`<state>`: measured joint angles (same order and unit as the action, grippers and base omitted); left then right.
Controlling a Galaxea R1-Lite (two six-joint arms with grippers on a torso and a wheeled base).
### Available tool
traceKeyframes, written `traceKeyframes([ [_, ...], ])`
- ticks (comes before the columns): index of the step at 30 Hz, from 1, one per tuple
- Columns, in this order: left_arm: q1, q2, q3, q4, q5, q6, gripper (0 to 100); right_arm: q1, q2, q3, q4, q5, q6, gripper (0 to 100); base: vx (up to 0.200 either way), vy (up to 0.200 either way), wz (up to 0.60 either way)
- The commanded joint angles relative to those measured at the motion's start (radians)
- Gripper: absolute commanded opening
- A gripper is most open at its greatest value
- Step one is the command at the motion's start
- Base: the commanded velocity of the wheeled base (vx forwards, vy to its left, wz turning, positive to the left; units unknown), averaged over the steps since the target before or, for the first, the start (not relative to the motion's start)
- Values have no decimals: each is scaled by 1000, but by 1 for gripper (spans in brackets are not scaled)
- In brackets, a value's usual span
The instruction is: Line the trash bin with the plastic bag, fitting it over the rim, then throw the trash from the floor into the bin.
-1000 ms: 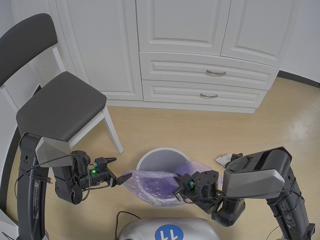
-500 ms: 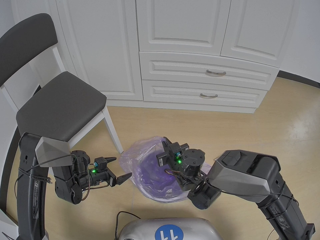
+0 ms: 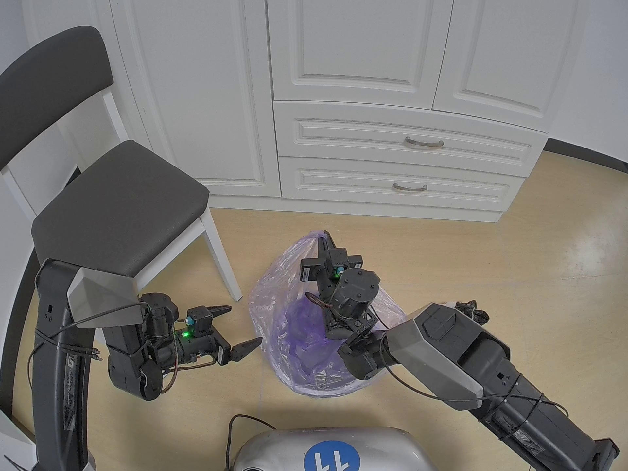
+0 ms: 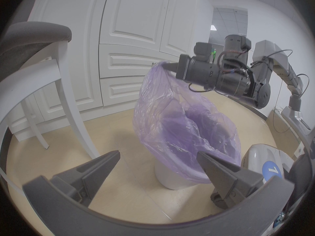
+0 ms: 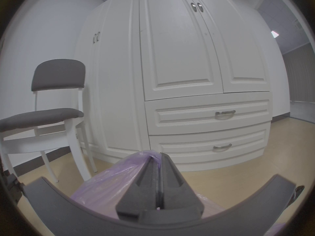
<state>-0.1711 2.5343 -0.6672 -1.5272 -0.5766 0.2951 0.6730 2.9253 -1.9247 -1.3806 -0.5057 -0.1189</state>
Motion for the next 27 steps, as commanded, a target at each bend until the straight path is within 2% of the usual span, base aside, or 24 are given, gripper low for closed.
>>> traceKeyframes([
  [1, -8, -12, 3, -1, 0, 2, 100, -15, 97, -71, 28, -23, 16, 0, 0, 0, 0],
  [10, -8, -25, 12, -1, 0, 2, 100, -16, 87, -33, 0, -23, 10, 0, 0, 0, 0],
  [18, -8, -26, 11, -1, 0, 6, 100, -16, -49, 237, -69, 21, 10, 0, 0, 0, 0],
  [27, -10, -38, 14, -1, 0, 6, 100, -16, -41, 242, -75, 29, 10, 0, 0, 0, 0],
])
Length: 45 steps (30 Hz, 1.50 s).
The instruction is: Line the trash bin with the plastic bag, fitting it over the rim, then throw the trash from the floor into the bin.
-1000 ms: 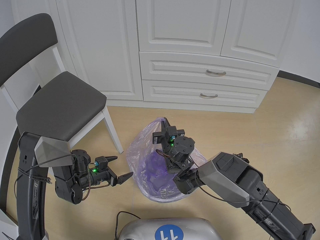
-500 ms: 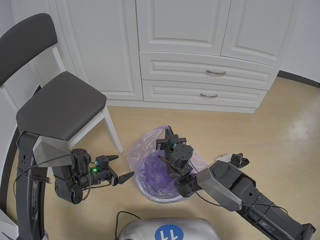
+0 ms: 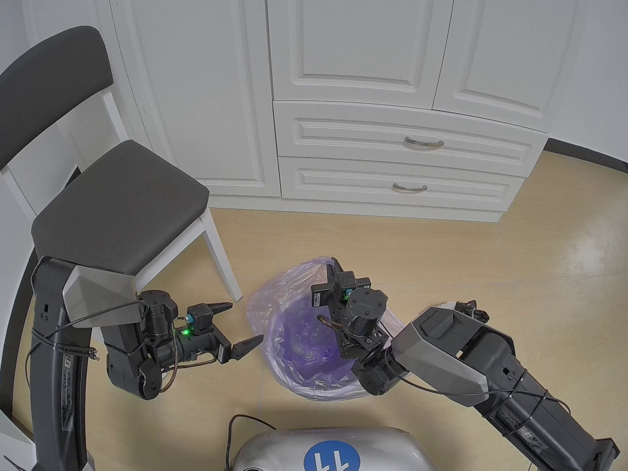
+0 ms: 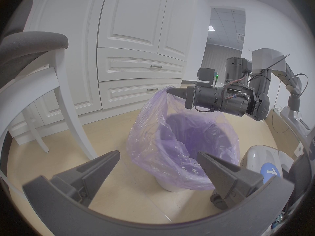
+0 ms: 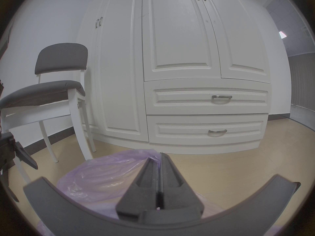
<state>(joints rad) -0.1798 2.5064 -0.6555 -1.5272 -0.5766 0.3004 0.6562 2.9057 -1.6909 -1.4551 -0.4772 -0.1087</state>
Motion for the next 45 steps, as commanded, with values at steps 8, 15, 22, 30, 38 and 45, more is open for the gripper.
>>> traceKeyframes([
  [8, -4, -41, 22, -1, 0, 2, 100, 5, -33, 25, -22, -1, -5, 0, 0, 0, 0],
  [15, -4, -44, 22, -1, 0, 0, 100, 3, -59, 54, -67, 2, -8, 100, 0, 0, 0],
  [22, -4, -70, 42, -1, 0, 2, 100, 16, -273, 502, -116, 71, -88, 100, 0, 0, 0],
  [30, -33, -195, 125, -1, -2, 2, 100, 54, -545, 912, -116, 132, -121, 100, 0, 0, 0],
  [38, -136, -316, 192, 1, 66, -26, 100, 28, -688, 1083, -116, 140, -186, 100, 0, 0, 0],
  [45, -279, -340, 85, 50, 365, -270, 100, -38, -780, 1206, -114, 178, -264, 100, 0, 0, 0],
])
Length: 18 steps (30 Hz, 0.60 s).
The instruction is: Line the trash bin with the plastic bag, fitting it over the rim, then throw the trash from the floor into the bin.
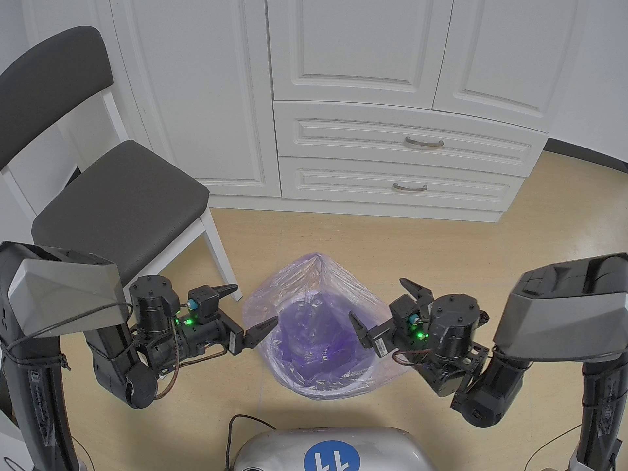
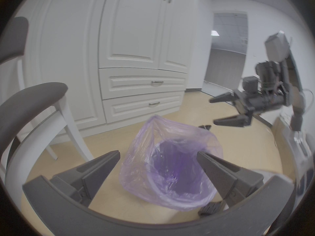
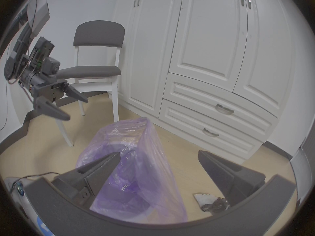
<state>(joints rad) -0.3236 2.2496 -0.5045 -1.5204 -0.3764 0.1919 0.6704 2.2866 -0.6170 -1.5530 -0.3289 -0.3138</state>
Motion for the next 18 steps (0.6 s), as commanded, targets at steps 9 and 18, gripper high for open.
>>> traceKeyframes([
  [9, -207, -289, -394, 888, 363, -450, 100, -51, -254, -3, 422, 45, 165, 100, 0, 0, 0],
  [18, -127, -153, -588, 1103, 361, -571, 100, -48, -139, -171, 637, 153, 392, 100, 0, 0, 0],
])
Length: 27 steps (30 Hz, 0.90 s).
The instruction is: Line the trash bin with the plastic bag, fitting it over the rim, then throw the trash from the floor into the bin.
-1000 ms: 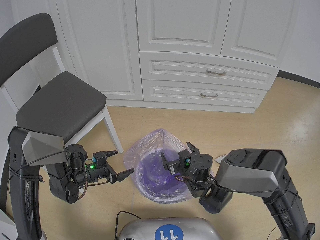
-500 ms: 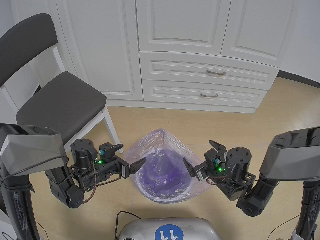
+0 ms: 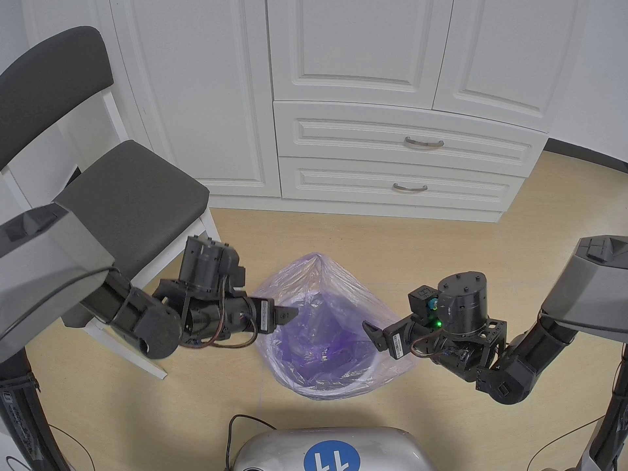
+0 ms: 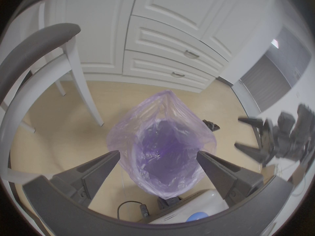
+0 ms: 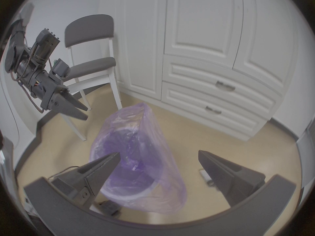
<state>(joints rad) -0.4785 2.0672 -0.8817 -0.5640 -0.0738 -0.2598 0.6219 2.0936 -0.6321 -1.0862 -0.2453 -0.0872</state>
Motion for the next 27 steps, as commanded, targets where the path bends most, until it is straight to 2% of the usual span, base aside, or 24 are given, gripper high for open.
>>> traceKeyframes([
  [1, 34, 48, -212, 135, 58, -111, 100, 1, 69, -167, 170, 69, 169, 100, 0, 0, 0],
  [7, 55, 97, -212, 87, 58, -79, 100, -1, 140, -213, 180, 63, 173, 100, 0, 0, 0],
  [9, 66, 125, -210, 58, 63, -72, 100, -4, 229, -294, 183, 51, 202, 100, 0, 0, 0],
  [15, 84, 179, -212, 50, 69, 5, 100, -28, 339, -399, 183, -28, 202, 100, 0, 0, 0],
  [25, 101, 221, -212, 0, 72, 11, 100, -64, 385, -446, 180, -35, 202, 100, 0, 0, 0],
  [27, 101, 228, -212, 0, 72, 16, 100, -99, 398, -478, 178, -58, 198, 100, 0, 0, 0],
])
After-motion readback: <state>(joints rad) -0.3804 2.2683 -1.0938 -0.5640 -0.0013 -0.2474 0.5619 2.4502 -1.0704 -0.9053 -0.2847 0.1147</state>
